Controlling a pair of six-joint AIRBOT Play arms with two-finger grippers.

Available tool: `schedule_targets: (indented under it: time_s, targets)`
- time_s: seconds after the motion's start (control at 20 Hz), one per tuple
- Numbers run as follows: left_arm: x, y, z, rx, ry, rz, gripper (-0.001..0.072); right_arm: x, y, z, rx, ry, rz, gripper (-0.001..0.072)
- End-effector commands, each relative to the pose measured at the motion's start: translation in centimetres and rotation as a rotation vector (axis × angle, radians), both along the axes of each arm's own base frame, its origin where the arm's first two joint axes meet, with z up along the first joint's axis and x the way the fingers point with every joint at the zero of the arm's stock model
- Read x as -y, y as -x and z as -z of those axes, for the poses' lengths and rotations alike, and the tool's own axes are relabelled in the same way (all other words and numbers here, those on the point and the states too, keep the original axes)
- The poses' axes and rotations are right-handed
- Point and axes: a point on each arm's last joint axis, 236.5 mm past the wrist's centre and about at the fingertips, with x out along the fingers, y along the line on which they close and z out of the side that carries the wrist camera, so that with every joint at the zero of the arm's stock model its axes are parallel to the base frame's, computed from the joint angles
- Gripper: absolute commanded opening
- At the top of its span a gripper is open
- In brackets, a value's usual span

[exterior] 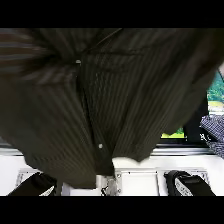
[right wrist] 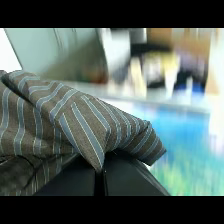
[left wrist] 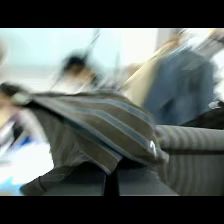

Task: Fold the clothes and pants, and hang the long-sleeved shirts on hangers.

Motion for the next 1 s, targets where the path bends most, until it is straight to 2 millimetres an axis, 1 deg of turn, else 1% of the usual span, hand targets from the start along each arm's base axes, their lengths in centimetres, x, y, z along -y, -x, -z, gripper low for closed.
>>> schedule_targets:
  time_s: [0.0, 0.05, 0.1, 0.15, 0.2, 0.25, 0.3, 0.35, 0.4, 0.45, 0.55, 0.65, 0.7, 0.75, 0.8, 0.85, 0.9, 0.95]
  targets:
    - [-2.8, -9.4, 11.9, -0.408, -0.128, -0.183, 0.0017, -0.5, -6.1, 11.6, -0.387, 0.067, -0.034, 0.0022]
    - [-2.7, -11.4, 16.2, -0.542, -0.154, -0.160, 0.0018, -0.5, -7.7, 14.4, -0.450, 0.101, -0.051, 0.0022]
    - [-2.4, -12.7, 20.0, -0.663, -0.158, -0.118, 0.0018, -0.5, -9.3, 17.0, -0.503, 0.122, -0.059, 0.0022]
    - [-2.0, -13.7, 23.6, -0.779, -0.164, -0.058, 0.0018, -0.3, -10.8, 19.4, -0.551, 0.142, -0.058, 0.0022]
    - [-1.6, -14.0, 26.7, -0.885, -0.164, 0.000, 0.0018, 0.3, -11.7, 21.6, -0.593, 0.167, -0.041, 0.0022]
    - [-1.8, -14.1, 29.0, -0.962, -0.179, 0.027, 0.0017, 1.0, -12.1, 23.4, -0.624, 0.204, -0.030, 0.0022]
    - [-2.1, -14.0, 31.1, -1.023, -0.203, 0.034, 0.0017, 1.9, -12.0, 25.5, -0.662, 0.253, -0.004, 0.0022]
    - [-2.1, -13.9, 32.8, -1.059, -0.215, 0.032, 0.0017, 2.9, -11.5, 27.3, -0.696, 0.308, 0.026, 0.0022]
    - [-1.6, -13.3, 34.4, -1.088, -0.233, 0.045, 0.0017, 3.8, -10.7, 29.2, -0.726, 0.362, 0.052, 0.0022]
    - [-1.1, -12.2, 36.1, -1.118, -0.252, 0.061, 0.0017, 4.2, -9.4, 31.1, -0.757, 0.398, 0.060, 0.0022]
    - [0.7, -9.4, 40.1, -1.189, -0.285, 0.104, 0.0018, 3.7, -6.2, 34.8, -0.828, 0.411, 0.035, 0.0022]
    - [2.6, -5.7, 44.7, -1.267, -0.335, 0.156, 0.0018, 3.2, -2.5, 38.9, -0.905, 0.426, 0.006, 0.0023]
    - [3.6, -3.4, 47.2, -1.309, -0.369, 0.186, 0.0018, 3.2, -0.9, 40.6, -0.936, 0.432, -0.003, 0.0024]
    - [4.3, -1.4, 49.3, -1.341, -0.403, 0.213, 0.0018, 3.2, 0.5, 42.0, -0.969, 0.434, -0.010, 0.0031]
    - [5.0, 0.4, 51.2, -1.366, -0.434, 0.238, 0.0018, 3.0, 1.6, 42.9, -0.998, 0.427, -0.021, 0.0033]
    - [5.5, 1.8, 52.7, -1.383, -0.460, 0.258, 0.0047, 2.9, 2.2, 43.4, -1.018, 0.421, -0.028, 0.0039]
    - [6.0, 2.9, 53.6, -1.395, -0.483, 0.276, 0.0343, 2.7, 2.5, 43.5, -1.029, 0.413, -0.036, 0.0187]
    - [6.3, 3.3, 53.8, -1.398, -0.496, 0.287, 0.0656, 2.6, 2.4, 43.4, -1.025, 0.407, -0.036, 0.0453]
